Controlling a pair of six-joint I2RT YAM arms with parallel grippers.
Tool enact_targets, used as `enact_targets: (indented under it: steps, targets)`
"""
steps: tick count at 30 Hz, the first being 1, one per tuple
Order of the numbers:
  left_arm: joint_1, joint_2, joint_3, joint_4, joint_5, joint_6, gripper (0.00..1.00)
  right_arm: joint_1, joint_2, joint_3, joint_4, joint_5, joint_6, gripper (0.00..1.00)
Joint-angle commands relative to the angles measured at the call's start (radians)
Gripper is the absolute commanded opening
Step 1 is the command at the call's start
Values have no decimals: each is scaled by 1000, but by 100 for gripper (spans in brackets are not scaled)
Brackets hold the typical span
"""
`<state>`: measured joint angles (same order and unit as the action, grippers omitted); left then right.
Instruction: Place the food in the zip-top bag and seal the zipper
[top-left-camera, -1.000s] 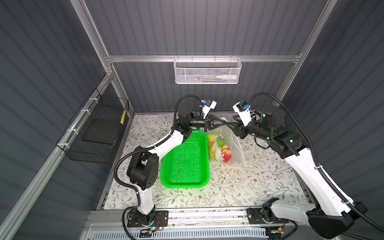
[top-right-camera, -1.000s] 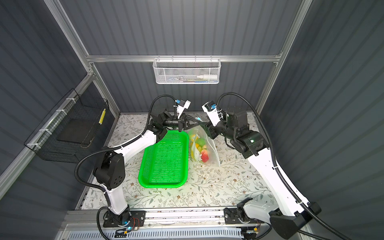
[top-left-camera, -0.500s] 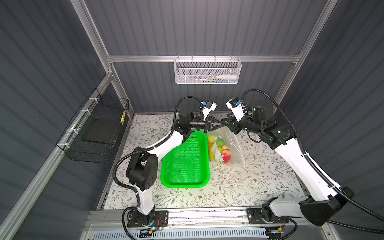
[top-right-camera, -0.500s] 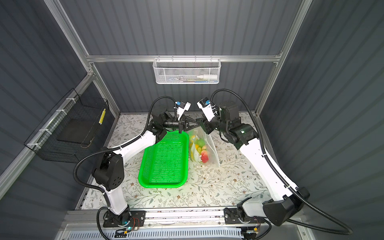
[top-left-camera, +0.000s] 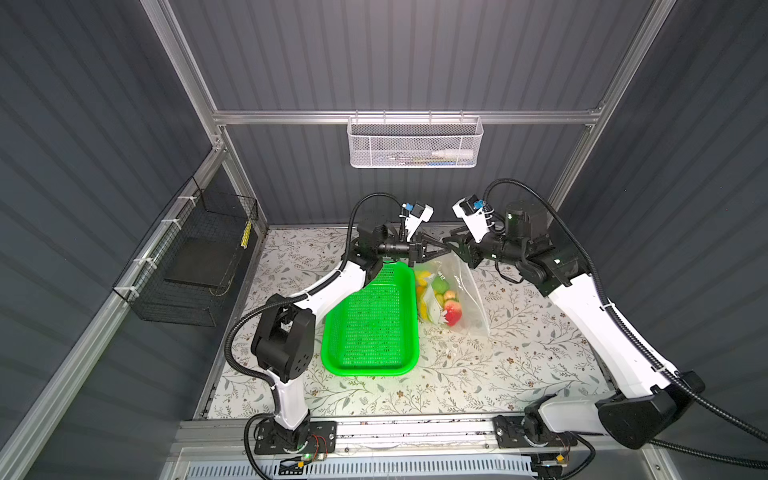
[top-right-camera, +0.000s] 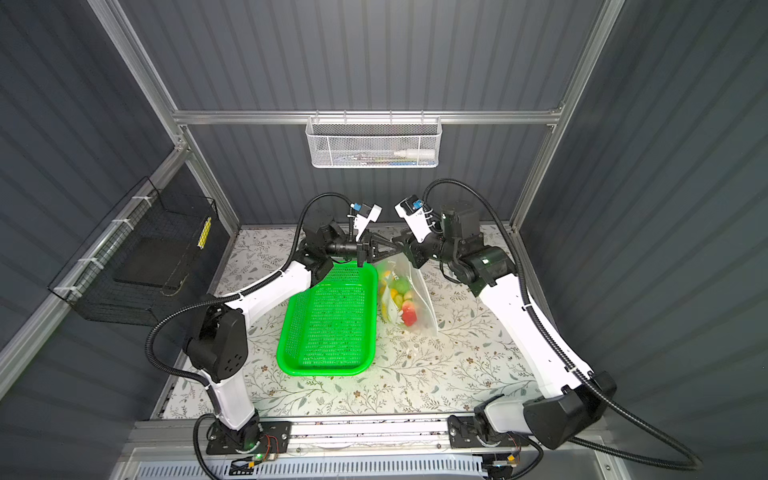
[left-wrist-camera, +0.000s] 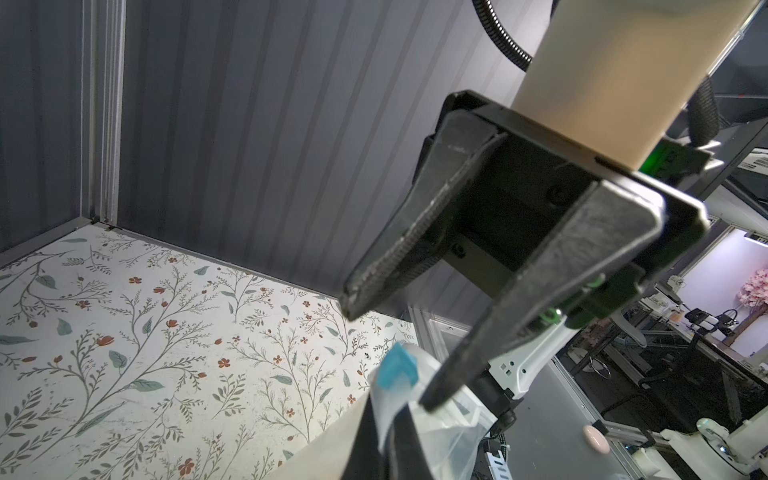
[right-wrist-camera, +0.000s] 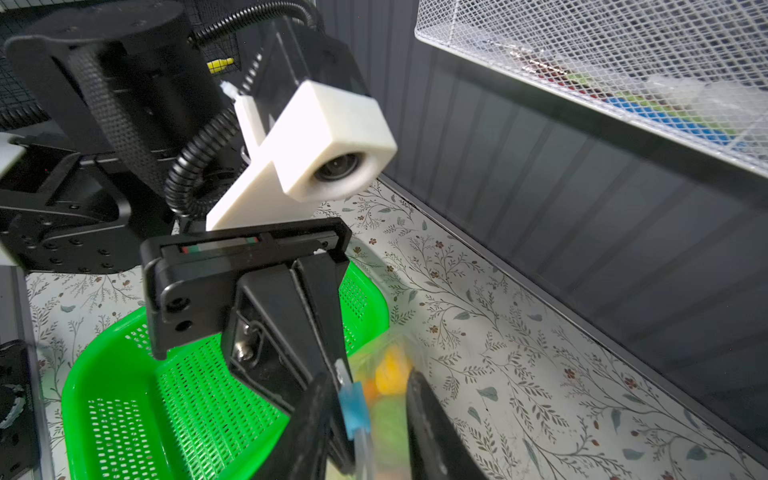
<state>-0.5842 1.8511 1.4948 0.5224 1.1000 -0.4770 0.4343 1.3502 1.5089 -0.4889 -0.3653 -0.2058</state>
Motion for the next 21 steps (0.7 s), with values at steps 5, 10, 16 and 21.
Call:
enact_targets:
  steps: [5,10,16,21]
  targets:
    - [-8,-35,4,-7,17,20,0,-5,8,-13,1,-56,8,24]
    - [-8,-39,1,-8,11,28,0,-11,1,-20,-6,-57,8,15]
    - [-8,-43,2,-7,24,32,0,-19,-1,-32,0,-52,4,31]
    - [-8,-45,-2,-11,39,34,0,-30,8,-32,7,-62,9,27]
